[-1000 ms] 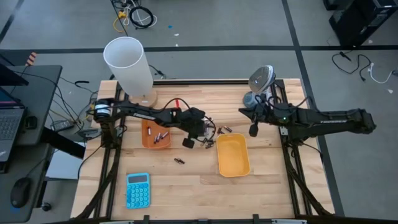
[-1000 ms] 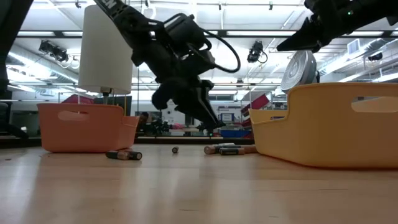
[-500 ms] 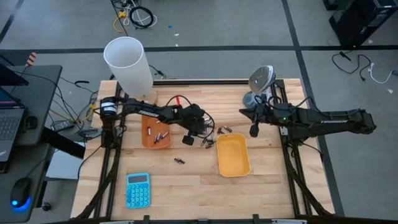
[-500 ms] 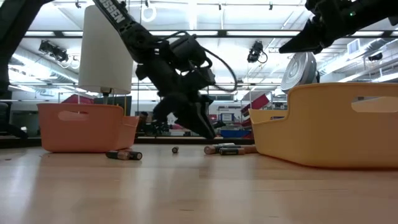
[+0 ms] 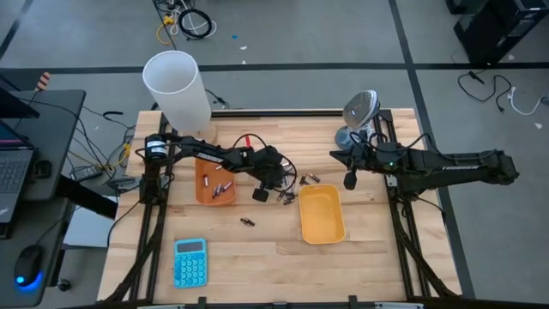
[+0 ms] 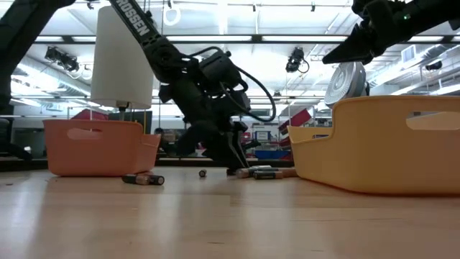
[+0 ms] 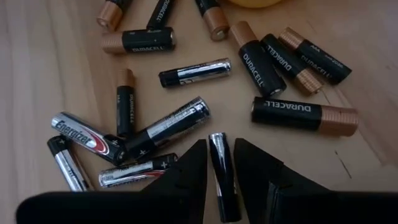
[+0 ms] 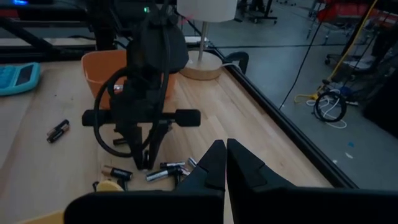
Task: Sort batteries
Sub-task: Put the silver battery into the orange bin
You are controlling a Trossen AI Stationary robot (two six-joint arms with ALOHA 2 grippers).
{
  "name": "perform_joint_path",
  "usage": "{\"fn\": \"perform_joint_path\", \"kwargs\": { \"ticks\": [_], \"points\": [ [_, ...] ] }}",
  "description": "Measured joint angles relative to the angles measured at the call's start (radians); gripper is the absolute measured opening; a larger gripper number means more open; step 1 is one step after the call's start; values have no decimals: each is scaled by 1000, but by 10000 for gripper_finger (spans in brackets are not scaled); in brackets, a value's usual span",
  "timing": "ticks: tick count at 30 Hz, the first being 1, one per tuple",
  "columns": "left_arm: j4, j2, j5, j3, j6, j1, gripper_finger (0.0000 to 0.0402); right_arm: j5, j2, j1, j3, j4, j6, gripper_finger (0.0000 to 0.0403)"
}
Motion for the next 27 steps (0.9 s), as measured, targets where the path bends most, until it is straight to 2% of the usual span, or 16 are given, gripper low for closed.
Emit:
{"fn": "perform_joint_path", "kwargs": {
  "ticks": [7,13,20,27],
  "points": [
    [-42,-2,-23,3,-53,0,79,0,0,0,0,-4,3,3],
    [-61,-4,-22,3,-52,-1,15,0,1,0,0,-4,3,3],
    [-68,-15,-19,1,-71,-2,10,0,0,0,0,-6,2,3],
    [-127,-112,-4,-7,-105,-3,5,0,1,0,0,-7,0,3]
  ]
}}
